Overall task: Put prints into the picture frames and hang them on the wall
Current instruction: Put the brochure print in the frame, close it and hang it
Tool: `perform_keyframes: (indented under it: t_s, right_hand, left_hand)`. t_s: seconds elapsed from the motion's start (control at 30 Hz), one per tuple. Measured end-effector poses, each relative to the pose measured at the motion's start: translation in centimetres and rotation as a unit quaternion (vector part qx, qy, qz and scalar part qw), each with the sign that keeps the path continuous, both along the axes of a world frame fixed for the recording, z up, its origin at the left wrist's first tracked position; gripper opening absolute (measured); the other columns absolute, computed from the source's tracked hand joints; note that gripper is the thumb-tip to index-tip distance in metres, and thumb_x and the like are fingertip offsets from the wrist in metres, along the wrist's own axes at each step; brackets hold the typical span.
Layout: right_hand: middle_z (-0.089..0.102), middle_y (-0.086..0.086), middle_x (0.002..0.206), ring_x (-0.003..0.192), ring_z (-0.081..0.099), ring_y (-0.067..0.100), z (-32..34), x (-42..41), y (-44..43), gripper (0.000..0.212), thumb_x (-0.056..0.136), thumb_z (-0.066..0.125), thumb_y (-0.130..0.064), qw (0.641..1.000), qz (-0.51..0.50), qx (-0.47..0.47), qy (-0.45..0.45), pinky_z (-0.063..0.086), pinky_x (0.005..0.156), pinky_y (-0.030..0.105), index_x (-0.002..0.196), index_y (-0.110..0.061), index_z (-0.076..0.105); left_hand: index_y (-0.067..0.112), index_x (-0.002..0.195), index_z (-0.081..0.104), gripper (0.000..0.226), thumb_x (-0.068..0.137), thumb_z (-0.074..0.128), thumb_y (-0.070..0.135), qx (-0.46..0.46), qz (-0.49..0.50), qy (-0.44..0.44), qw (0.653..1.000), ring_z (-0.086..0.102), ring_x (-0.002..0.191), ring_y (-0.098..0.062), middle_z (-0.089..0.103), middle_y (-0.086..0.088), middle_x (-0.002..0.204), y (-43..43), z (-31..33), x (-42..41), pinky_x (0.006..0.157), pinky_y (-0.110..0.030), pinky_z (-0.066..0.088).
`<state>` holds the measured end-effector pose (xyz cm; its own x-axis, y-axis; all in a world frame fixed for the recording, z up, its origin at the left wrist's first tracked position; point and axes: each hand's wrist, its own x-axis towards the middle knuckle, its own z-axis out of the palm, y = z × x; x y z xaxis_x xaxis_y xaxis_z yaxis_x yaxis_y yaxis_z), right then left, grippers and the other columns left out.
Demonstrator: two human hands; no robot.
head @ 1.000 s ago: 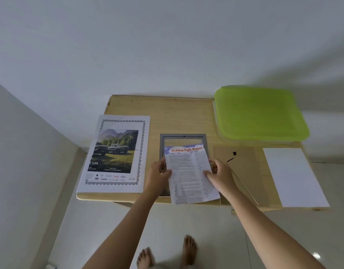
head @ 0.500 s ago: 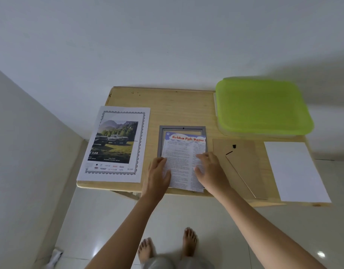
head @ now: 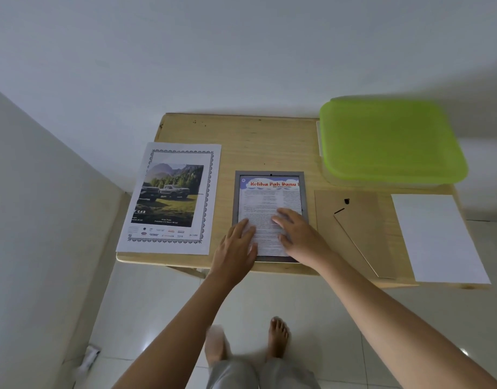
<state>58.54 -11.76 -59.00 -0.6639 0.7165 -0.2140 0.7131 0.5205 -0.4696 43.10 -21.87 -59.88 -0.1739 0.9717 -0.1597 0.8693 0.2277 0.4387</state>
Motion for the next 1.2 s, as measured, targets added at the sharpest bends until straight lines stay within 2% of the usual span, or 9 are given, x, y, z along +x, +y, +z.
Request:
perform_keyframes:
  t_s: [0.17,0.43,0.53,0.63,0.8,0.9,0.97,1.07,1.2]
  right_hand:
    - [0.029,0.003,0.147,0.136,0.026,0.019,-0.6,-0.1,-0.5,0.047,0.093,0.049,-0.025,0.999,-0.028,0.044,-0.002,0.037,0.103,0.03,0.138,-0.016,0.038]
    - [0.033,0.003,0.146,0.134,0.031,0.018,-0.6,-0.5,-0.4,0.046,0.092,0.052,-0.024,0.998,-0.052,0.023,0.021,0.039,0.101,0.03,0.136,-0.016,0.041]
    - [0.042,0.004,0.139,0.128,0.04,0.018,-0.2,0.5,-0.4,0.043,0.09,0.055,-0.018,0.988,-0.123,0.025,0.085,0.039,0.098,0.026,0.132,-0.012,0.047]
    - [0.051,0.008,0.131,0.122,0.047,0.022,0.2,3.1,0.1,0.04,0.088,0.057,-0.014,0.965,-0.221,0.074,0.119,0.039,0.101,0.031,0.128,-0.007,0.052]
    - [0.041,0.011,0.139,0.131,0.036,0.025,-0.3,8.4,0.7,0.054,0.088,0.059,-0.026,0.932,-0.355,0.055,0.046,0.035,0.105,0.037,0.134,-0.004,0.042]
    - [0.038,0.013,0.139,0.129,0.034,0.028,-0.8,9.1,0.7,0.065,0.084,0.062,-0.035,0.926,-0.376,0.044,-0.008,0.035,0.102,0.038,0.135,-0.001,0.04]
    - [0.043,0.015,0.133,0.123,0.037,0.031,-1.0,8.9,0.9,0.061,0.084,0.063,-0.035,0.917,-0.393,0.062,-0.009,0.039,0.097,0.041,0.131,-0.002,0.045]
    - [0.048,0.018,0.122,0.113,0.043,0.034,-1.1,8.5,1.0,0.049,0.086,0.061,-0.028,0.902,-0.423,0.087,0.008,0.042,0.09,0.043,0.127,-0.003,0.051]
    - [0.049,0.022,0.116,0.108,0.044,0.038,-1.1,8.3,0.8,0.038,0.089,0.058,-0.021,0.91,-0.399,0.11,-0.015,0.042,0.085,0.044,0.121,0.0,0.054]
  left_hand:
    - [0.015,0.144,0.027,0.052,0.097,0.04,0.034,-0.023,-0.042,0.024,0.999,0.015,0.142,-0.019,0.015,-0.004,0.155,1.2,0.4,-0.1,0.113,-0.036,0.022]
    - [0.016,0.144,0.028,0.053,0.096,0.043,0.033,-0.038,-0.047,0.004,0.998,0.016,0.141,-0.019,0.018,-0.003,0.154,1.5,0.4,-0.6,0.112,-0.039,0.024]
    - [0.014,0.142,0.031,0.053,0.094,0.047,0.032,-0.006,-0.01,-0.04,0.999,0.021,0.139,-0.018,0.022,-0.004,0.151,0.9,0.1,-1.0,0.112,-0.042,0.031]
    - [0.011,0.143,0.029,0.061,0.092,0.05,0.037,0.03,0.028,-0.061,0.997,0.021,0.138,-0.017,0.025,-0.004,0.15,-0.2,-0.8,-2.0,0.111,-0.04,0.032]
    - [0.02,0.148,0.007,0.094,0.079,0.048,0.068,-0.011,0.014,-0.066,0.998,0.005,0.144,-0.014,0.006,0.004,0.157,-1.5,-2.2,-3.4,0.113,-0.042,0.021]
    - [0.023,0.148,0.002,0.108,0.067,0.042,0.082,-0.024,0.003,-0.06,0.998,0.0,0.144,-0.01,0.002,0.007,0.157,-1.7,-2.3,-3.6,0.115,-0.042,0.017]
    - [0.024,0.148,0.0,0.115,0.06,0.037,0.089,-0.025,0.0,-0.064,0.998,-0.004,0.144,-0.008,0.0,0.009,0.157,-1.8,-2.3,-3.7,0.115,-0.041,0.014]
    - [0.025,0.148,0.0,0.117,0.059,0.038,0.089,-0.028,-0.002,-0.067,0.997,-0.005,0.143,-0.007,-0.001,0.01,0.157,-1.9,-2.4,-3.8,0.115,-0.042,0.012]
    - [0.025,0.148,0.0,0.111,0.065,0.051,0.079,-0.027,-0.002,-0.065,0.998,-0.005,0.144,-0.008,-0.001,0.01,0.157,-1.9,-2.0,-3.7,0.116,-0.044,0.012]
